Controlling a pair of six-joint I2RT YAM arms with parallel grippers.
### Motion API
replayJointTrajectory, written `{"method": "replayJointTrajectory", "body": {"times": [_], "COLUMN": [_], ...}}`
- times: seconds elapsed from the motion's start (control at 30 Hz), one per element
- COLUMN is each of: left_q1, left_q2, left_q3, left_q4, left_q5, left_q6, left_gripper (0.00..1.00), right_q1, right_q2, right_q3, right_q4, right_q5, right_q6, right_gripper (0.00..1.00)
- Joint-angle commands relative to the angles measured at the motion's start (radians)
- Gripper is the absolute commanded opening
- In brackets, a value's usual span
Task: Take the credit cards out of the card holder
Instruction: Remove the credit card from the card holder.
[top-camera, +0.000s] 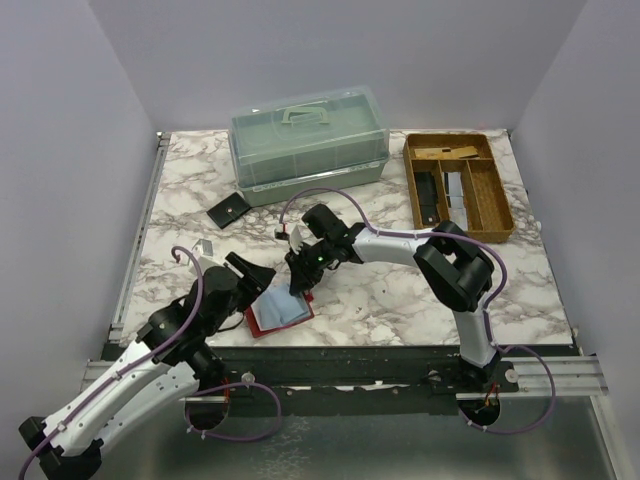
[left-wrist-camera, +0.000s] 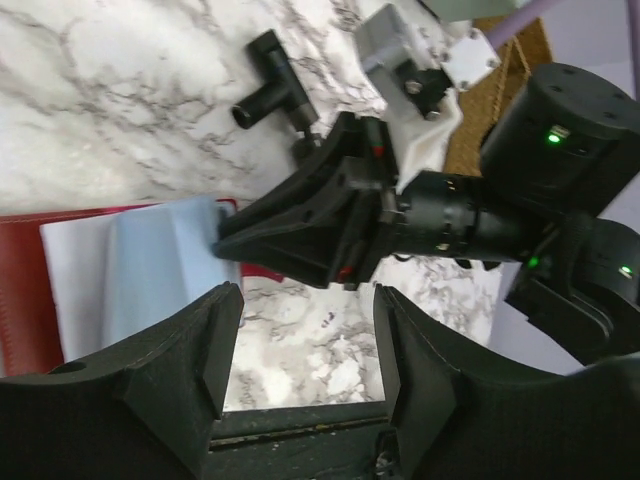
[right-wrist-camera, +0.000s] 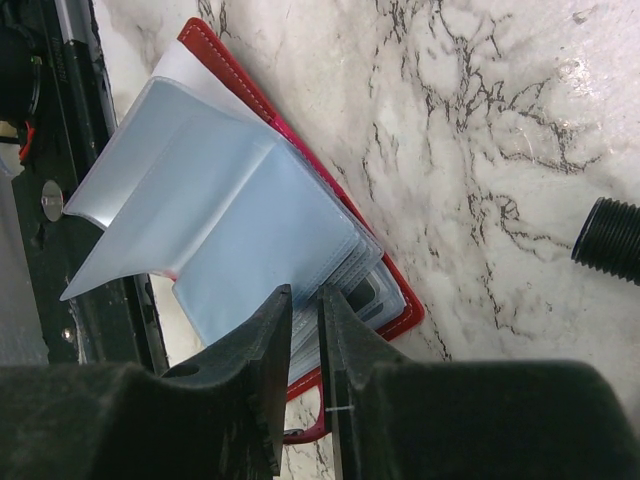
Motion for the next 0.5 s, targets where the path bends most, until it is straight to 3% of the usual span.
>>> {"method": "replayJointTrajectory", "body": {"times": [0.0,0.1,0.47], "left_q1": [0.004,0.004,0.005], "left_q2": [0.046,0.112,0.227], "left_q3": [-0.021,-0.047,-0.172], "left_q4": [0.198,0.268,0.362], "left_q5": [0.129,0.165,0.138], "left_q6": [0.057,0.049,0.021], "left_gripper": [0.58,0.47,0.43], "right_q1": [0.021,0.021,0.021], "right_q2": [0.051,0.054,0.062], "right_q3": [-0.006,-0.006,-0.011], "right_q4": [-0.043,-0.043,-0.035], "right_q5": [0.051,0.039,0.053], "right_q6": [-0.008,0.003,0.035], "right_gripper": [0.24,0.24,0.22]}}
